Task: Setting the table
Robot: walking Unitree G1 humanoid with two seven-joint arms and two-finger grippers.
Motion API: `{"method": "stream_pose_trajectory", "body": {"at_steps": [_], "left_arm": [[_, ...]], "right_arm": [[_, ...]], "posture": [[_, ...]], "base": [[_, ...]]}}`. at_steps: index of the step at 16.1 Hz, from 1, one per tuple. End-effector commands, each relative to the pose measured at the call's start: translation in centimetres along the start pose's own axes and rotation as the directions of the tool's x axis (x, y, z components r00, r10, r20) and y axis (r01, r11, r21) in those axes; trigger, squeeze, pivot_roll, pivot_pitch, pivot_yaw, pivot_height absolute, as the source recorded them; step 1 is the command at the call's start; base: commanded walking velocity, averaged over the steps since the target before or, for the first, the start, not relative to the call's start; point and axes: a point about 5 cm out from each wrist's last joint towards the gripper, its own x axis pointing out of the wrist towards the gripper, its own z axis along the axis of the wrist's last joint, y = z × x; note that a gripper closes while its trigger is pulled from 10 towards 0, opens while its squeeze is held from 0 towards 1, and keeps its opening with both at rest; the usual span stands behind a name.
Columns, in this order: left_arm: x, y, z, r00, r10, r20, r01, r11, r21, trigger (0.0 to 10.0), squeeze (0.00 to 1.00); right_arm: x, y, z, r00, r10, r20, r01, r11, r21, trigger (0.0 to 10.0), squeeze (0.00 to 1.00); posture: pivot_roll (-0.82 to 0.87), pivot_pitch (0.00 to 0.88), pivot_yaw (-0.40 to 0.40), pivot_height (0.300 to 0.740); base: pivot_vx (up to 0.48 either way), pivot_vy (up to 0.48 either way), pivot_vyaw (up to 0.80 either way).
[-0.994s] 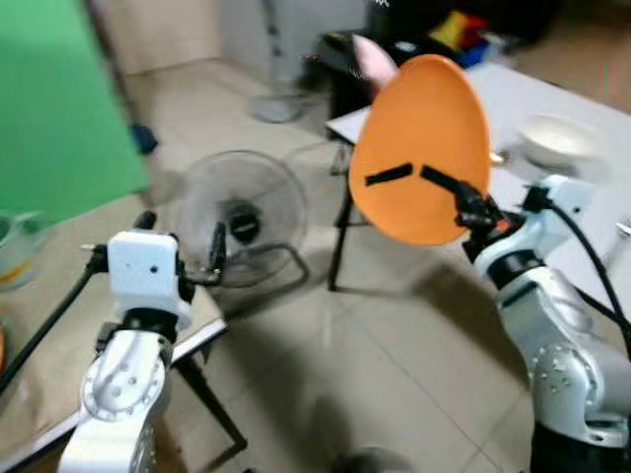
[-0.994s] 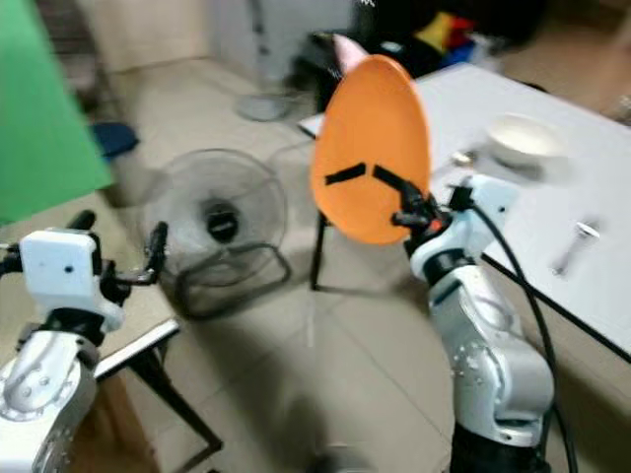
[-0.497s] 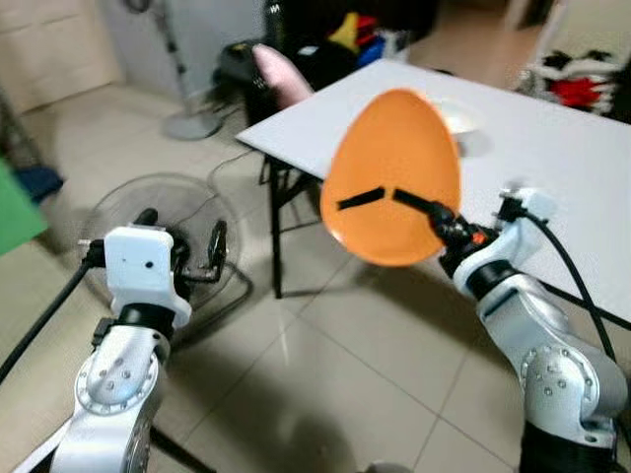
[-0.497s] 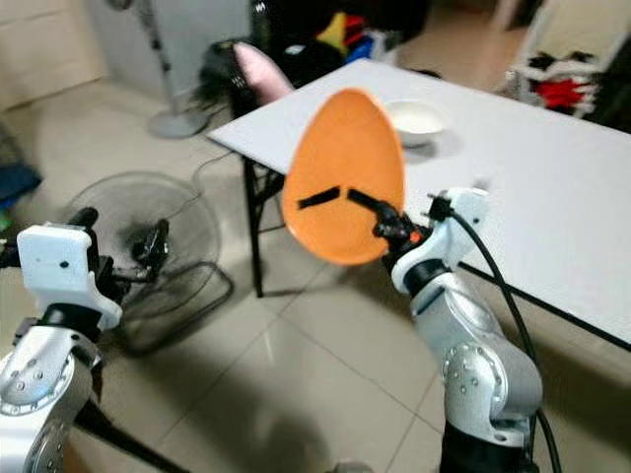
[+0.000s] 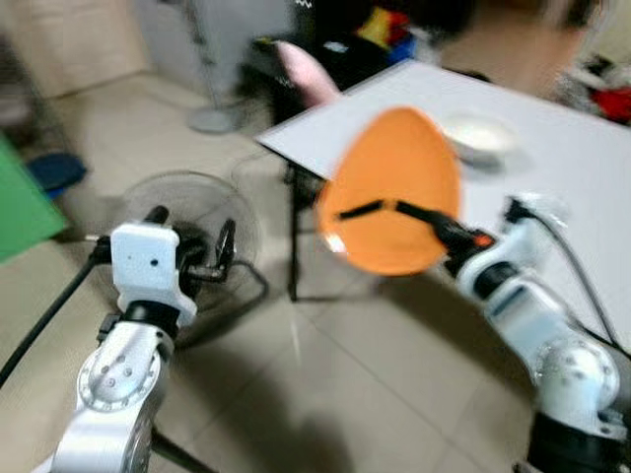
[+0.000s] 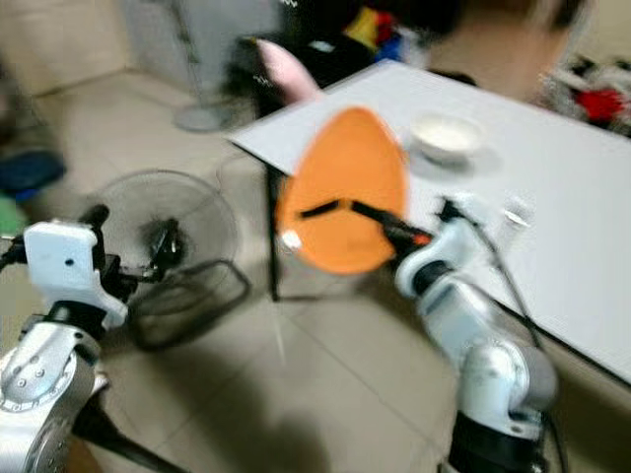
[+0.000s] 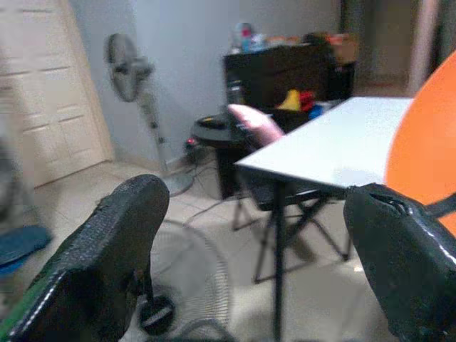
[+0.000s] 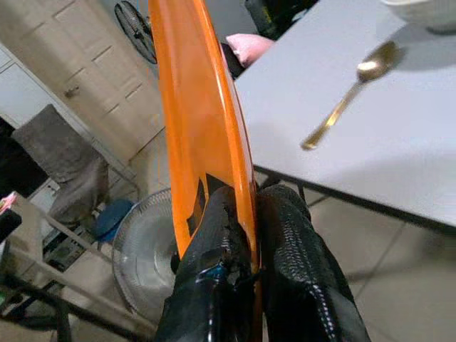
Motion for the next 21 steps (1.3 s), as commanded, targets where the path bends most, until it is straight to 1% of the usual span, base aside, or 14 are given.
{"method": "stream_pose_trajectory", "body": {"at_steps": [1,4,7,10,12,14,15,16,17,18,19,21], "left_arm": [[0.0,0.1,-0.1,1.000,-0.003,-0.011,0.003,1.000,0.007,10.0,0.00],[0.0,0.1,-0.1,1.000,-0.009,-0.010,0.009,1.000,0.005,10.0,0.00],[0.0,0.1,-0.1,1.000,-0.019,-0.008,0.019,1.000,0.006,10.0,0.00],[0.0,0.1,-0.2,0.999,-0.039,-0.015,0.039,0.999,0.011,10.0,0.00],[0.0,0.4,-0.2,0.999,-0.041,-0.015,0.041,0.999,0.017,10.0,0.00],[0.0,0.7,-0.2,0.999,-0.033,-0.017,0.034,0.999,0.026,10.0,0.00],[-0.1,0.9,-0.3,1.000,-0.026,-0.016,0.026,0.999,0.022,10.0,0.00],[-0.4,1.1,-0.4,0.999,-0.029,-0.031,0.030,0.999,0.018,10.0,0.00],[-0.4,1.2,-0.5,0.999,-0.033,-0.036,0.034,0.999,0.020,10.0,0.00],[-0.6,1.1,-0.5,0.997,-0.063,-0.041,0.064,0.998,0.017,10.0,0.00],[-0.8,1.0,-0.4,0.994,-0.097,-0.045,0.097,0.995,0.015,10.0,0.00],[-0.8,1.0,-0.4,0.992,-0.120,-0.042,0.121,0.992,0.023,10.0,0.00]], "right_arm": [[0.1,1.3,0.0,0.997,0.074,-0.004,-0.074,0.997,0.016,10.0,0.00],[-0.2,1.3,-0.1,0.997,0.075,-0.019,-0.074,0.996,0.044,10.0,0.00],[-0.7,0.9,-0.4,0.997,0.067,-0.040,-0.065,0.996,0.054,10.0,0.00],[-1.3,0.9,-0.6,0.996,0.073,-0.059,-0.070,0.996,0.046,10.0,0.00],[-1.6,1.1,-1.0,0.988,0.114,-0.107,-0.112,0.993,0.023,10.0,0.00],[-1.5,1.6,-1.3,0.972,0.187,-0.145,-0.175,0.980,0.095,10.0,0.00],[-1.4,1.7,-1.3,0.968,0.201,-0.153,-0.183,0.975,0.124,10.0,0.00],[-1.0,1.6,-1.3,0.960,0.222,-0.171,-0.190,0.964,0.184,10.0,0.00],[-0.9,1.6,-1.4,0.956,0.232,-0.182,-0.196,0.960,0.200,10.0,0.00],[-0.4,1.5,-1.7,0.947,0.246,-0.207,-0.196,0.953,0.233,10.0,0.00],[0.1,1.3,-1.7,0.946,0.239,-0.218,-0.184,0.952,0.243,10.0,0.00],[0.7,1.2,-1.7,0.946,0.229,-0.228,-0.157,0.943,0.294,10.0,0.00]], "posture": [[-0.09,0.000,0.014,0.740],[-0.10,0.000,0.015,0.740],[-0.10,0.000,0.017,0.740],[-0.10,0.000,0.020,0.740],[-0.10,0.000,0.021,0.740],[-0.10,0.000,0.017,0.740],[-0.10,0.000,0.017,0.740],[-0.09,0.000,0.015,0.740],[-0.09,0.000,0.014,0.740],[-0.09,0.000,0.014,0.740],[-0.09,0.000,0.014,0.740],[-0.08,0.000,0.011,0.740]], "base": [[0.330,0.000,-0.79],[0.326,0.000,-0.78],[0.328,0.000,-0.78],[0.328,0.000,-0.78],[0.326,0.000,0.00],[0.306,0.000,0.00],[0.000,0.000,0.00],[0.000,0.000,0.00],[0.000,0.000,0.00],[0.000,0.000,0.00],[0.000,0.000,0.00],[0.000,0.000,0.00]]}}
